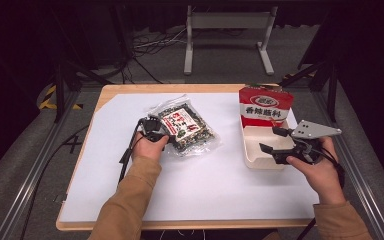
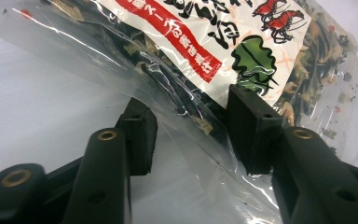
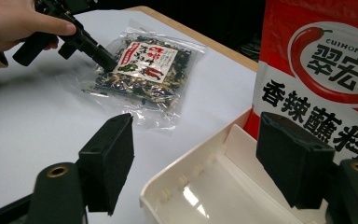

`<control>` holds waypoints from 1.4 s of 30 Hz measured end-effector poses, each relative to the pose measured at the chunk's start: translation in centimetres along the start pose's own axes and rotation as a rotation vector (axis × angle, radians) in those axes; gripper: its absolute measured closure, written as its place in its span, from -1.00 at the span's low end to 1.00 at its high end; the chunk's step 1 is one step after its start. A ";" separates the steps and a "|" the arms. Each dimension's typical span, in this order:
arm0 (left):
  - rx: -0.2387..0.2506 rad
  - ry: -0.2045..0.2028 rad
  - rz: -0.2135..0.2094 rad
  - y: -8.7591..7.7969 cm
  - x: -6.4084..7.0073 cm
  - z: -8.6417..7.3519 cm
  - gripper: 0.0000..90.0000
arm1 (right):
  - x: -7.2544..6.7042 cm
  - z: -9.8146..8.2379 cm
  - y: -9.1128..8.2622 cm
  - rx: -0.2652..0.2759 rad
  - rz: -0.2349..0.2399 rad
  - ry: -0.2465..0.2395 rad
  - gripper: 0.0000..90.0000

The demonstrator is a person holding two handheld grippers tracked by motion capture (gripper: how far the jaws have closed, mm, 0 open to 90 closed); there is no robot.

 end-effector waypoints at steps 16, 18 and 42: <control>0.049 0.021 -0.046 0.3 0.4 0.2 0.84 | 0.5 -0.3 -0.5 0.002 -0.009 0.009 -0.35; 0.063 0.025 -0.058 0.3 0.4 0.2 0.84 | 0.5 -0.3 -0.5 0.001 -0.009 0.010 -0.34; 0.135 0.118 -0.101 -3.6 1.9 0.5 0.96 | -0.2 -0.3 0.1 -0.014 0.004 -0.010 -0.31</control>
Point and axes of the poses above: each handheld gripper's, and its own axes: y roughly forward along the jaws, z roughly out of its top, x roughly to its right, the point moved 4 cm from there along y, roughly forward along the jaws, and after that the axes turned 14 degrees about -z, right-handed, at the moved point
